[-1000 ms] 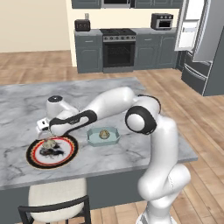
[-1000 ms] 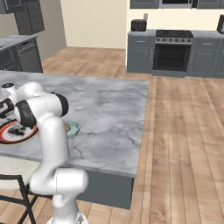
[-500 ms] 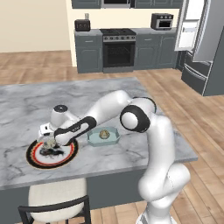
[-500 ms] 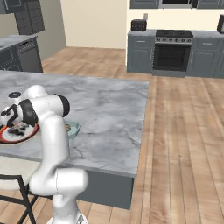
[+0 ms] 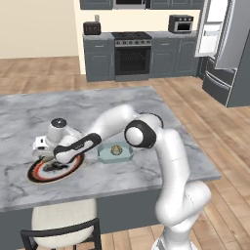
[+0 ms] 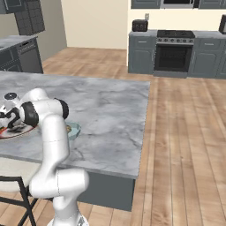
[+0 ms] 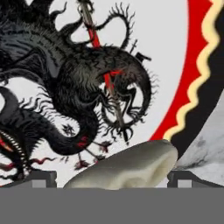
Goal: Place two dumplings into each of the tupperware containers and then place the containers in the fridge.
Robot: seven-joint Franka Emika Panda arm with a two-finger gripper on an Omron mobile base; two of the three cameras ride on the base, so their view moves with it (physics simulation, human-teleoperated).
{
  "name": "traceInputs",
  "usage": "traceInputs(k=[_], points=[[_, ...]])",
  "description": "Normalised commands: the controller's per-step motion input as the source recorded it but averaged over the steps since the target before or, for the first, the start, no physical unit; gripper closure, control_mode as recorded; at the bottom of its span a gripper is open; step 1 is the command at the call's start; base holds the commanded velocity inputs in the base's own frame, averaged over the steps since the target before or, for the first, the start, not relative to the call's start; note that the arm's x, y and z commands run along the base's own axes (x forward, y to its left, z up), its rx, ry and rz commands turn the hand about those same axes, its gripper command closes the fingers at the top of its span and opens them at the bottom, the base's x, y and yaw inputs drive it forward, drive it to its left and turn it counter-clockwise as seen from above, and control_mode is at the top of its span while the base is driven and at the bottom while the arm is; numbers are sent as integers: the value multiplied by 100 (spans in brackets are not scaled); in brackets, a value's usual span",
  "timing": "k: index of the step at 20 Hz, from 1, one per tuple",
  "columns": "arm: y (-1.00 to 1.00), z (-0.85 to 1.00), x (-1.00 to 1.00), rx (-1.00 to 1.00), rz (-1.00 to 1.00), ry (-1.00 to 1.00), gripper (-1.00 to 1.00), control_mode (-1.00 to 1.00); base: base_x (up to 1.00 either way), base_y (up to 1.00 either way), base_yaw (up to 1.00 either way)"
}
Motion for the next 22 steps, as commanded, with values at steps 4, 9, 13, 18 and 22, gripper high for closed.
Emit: traceInputs(k=[4, 9, 13, 18, 22], points=[[46, -9, 24, 0, -13, 0, 100, -100, 0, 0, 0], [3, -14, 4, 0, -15, 1, 100, -100, 0, 0, 0], [-6, -9, 0, 4, -16, 4, 100, -100, 0, 0, 0], [-70, 30, 0, 19, -21, 8, 100, -100, 0, 0, 0], [-100, 29, 0, 6, -27, 21, 100, -100, 0, 0, 0]])
